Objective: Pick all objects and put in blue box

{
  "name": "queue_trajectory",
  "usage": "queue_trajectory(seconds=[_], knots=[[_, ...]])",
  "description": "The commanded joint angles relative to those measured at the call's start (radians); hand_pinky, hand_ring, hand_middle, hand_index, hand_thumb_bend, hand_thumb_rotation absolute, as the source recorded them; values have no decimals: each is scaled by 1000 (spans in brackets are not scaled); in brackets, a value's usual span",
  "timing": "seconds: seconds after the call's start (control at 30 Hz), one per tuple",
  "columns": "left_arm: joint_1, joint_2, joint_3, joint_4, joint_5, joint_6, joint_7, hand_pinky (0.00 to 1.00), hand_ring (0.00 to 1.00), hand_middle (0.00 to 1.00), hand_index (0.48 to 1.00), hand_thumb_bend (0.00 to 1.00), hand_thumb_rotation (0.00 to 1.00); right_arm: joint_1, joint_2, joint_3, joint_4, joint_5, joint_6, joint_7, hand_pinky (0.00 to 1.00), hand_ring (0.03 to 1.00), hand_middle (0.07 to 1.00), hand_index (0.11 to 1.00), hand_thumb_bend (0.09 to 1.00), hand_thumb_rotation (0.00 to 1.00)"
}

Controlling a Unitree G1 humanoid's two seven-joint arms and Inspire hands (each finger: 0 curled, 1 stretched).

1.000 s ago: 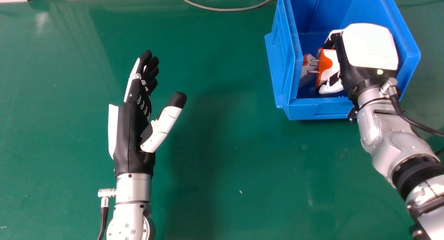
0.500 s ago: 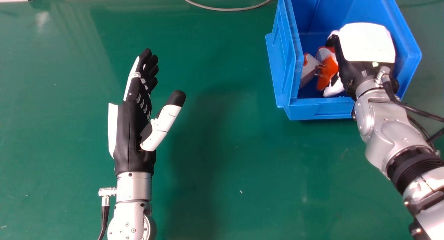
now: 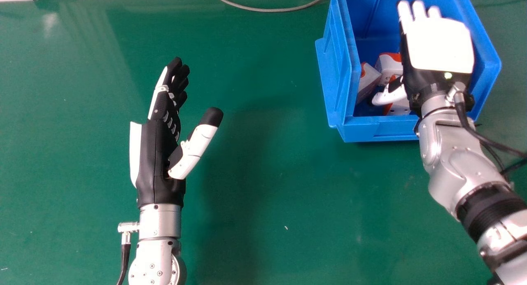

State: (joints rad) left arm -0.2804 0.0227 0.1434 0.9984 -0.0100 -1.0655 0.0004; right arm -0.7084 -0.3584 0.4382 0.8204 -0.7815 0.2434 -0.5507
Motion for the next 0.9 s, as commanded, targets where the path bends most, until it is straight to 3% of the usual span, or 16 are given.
queue_trajectory(seconds=[0.0, 0.17, 0.23, 0.33, 0.53, 0.7, 0.87], knots=[[-6, 0, -4, -11, -3, -17, -8, 949, 925, 914, 901, 906, 604, 49, 7, -44, -77, 21, -44, -108, 997, 998, 999, 998, 919, 351], [-4, 4, -4, -12, 4, -19, -5, 952, 928, 918, 904, 899, 600, 185, 54, -113, -195, 87, -207, -272, 999, 999, 1000, 1000, 880, 391], [-3, 3, -5, -14, -2, -16, -11, 951, 928, 919, 905, 898, 600, 225, 76, -127, -213, 102, -255, -317, 999, 1000, 1000, 1000, 872, 392], [-4, 2, -4, -13, -3, -12, -10, 954, 930, 920, 905, 896, 600, 280, 116, -145, -234, 125, -312, -359, 1000, 1000, 1000, 1000, 860, 401], [-7, 2, -1, -14, -1, -12, -7, 960, 933, 920, 909, 902, 598, 357, 168, -180, -244, 191, -472, -374, 980, 999, 1000, 1000, 771, 526], [-9, 8, 1, -12, -17, -10, -30, 964, 935, 919, 911, 900, 596, 414, 211, -205, -266, 280, -661, -331, 946, 986, 1000, 1000, 684, 678], [-8, 12, 2, -16, -24, -5, -42, 966, 934, 917, 911, 903, 594, 462, 291, -216, -312, 331, -748, -295, 910, 959, 988, 988, 627, 855]])
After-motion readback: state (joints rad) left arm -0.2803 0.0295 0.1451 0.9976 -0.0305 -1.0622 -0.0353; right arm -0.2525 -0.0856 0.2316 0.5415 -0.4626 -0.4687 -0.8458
